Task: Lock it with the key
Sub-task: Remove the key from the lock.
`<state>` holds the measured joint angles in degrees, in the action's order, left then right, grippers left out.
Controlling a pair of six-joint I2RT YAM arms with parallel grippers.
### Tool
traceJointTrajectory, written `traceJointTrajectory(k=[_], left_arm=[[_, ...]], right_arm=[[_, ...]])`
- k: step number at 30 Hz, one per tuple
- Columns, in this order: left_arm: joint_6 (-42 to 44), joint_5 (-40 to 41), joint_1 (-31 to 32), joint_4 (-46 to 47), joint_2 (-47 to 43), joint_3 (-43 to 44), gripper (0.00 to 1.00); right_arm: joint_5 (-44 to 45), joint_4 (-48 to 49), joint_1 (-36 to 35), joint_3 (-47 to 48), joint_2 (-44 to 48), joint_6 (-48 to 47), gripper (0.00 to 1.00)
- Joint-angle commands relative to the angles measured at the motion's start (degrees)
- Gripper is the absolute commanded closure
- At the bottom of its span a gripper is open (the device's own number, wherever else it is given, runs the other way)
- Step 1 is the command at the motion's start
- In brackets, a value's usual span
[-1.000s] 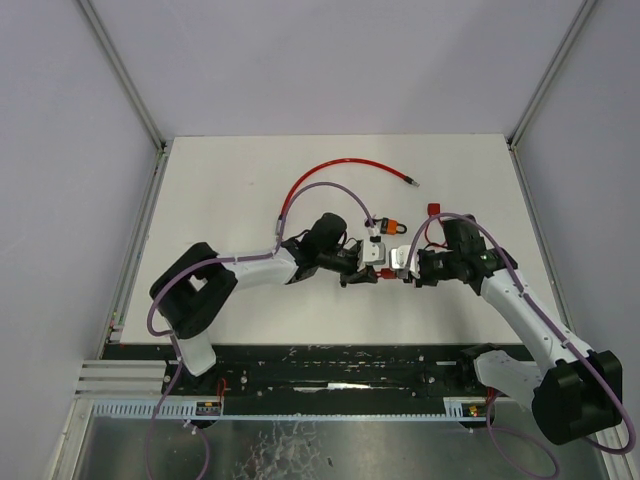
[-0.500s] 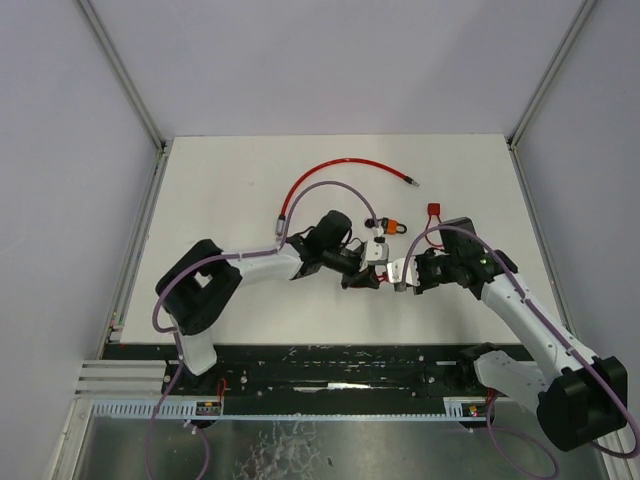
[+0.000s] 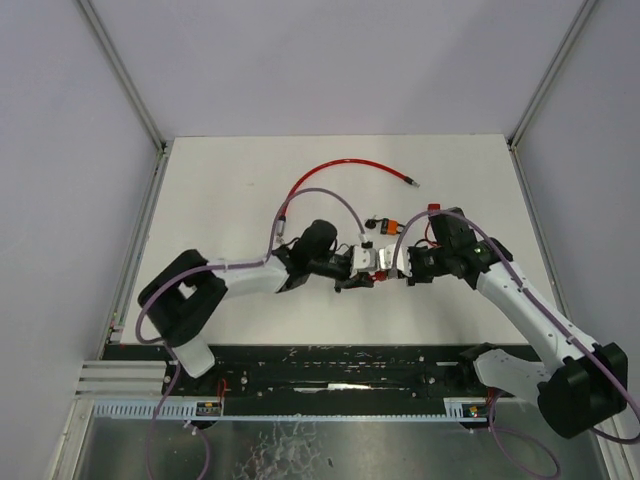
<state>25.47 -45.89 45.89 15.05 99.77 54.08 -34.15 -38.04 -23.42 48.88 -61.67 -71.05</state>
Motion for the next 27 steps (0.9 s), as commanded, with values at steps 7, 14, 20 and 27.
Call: traceJointTrajectory(k=[7, 14, 20, 27], left_arm=[[17.2, 27.2, 7.4, 24.3, -7.5, -12.0, 1.0], [21.9, 32.7, 8.1, 22.2, -9.4, -12.8, 1.0], [13.1, -1.9, -0.3, -0.1, -9.1, -1.2, 1.0], [17.3, -18.8, -3.0, -26.7, -0.1, 14.1, 1.0]], right_arm=[[-21.3, 1.2, 5.2, 5.5, -8.8, 26.0, 1.0], [-21.9, -1.6, 6.5, 5.8, -10.1, 23.7, 1.0], [-21.9, -1.3, 6.4, -1.2, 4.4, 4.3, 1.0], [-16.9, 1.4, 7.2, -2.8, 11.8, 3.6, 1.0]])
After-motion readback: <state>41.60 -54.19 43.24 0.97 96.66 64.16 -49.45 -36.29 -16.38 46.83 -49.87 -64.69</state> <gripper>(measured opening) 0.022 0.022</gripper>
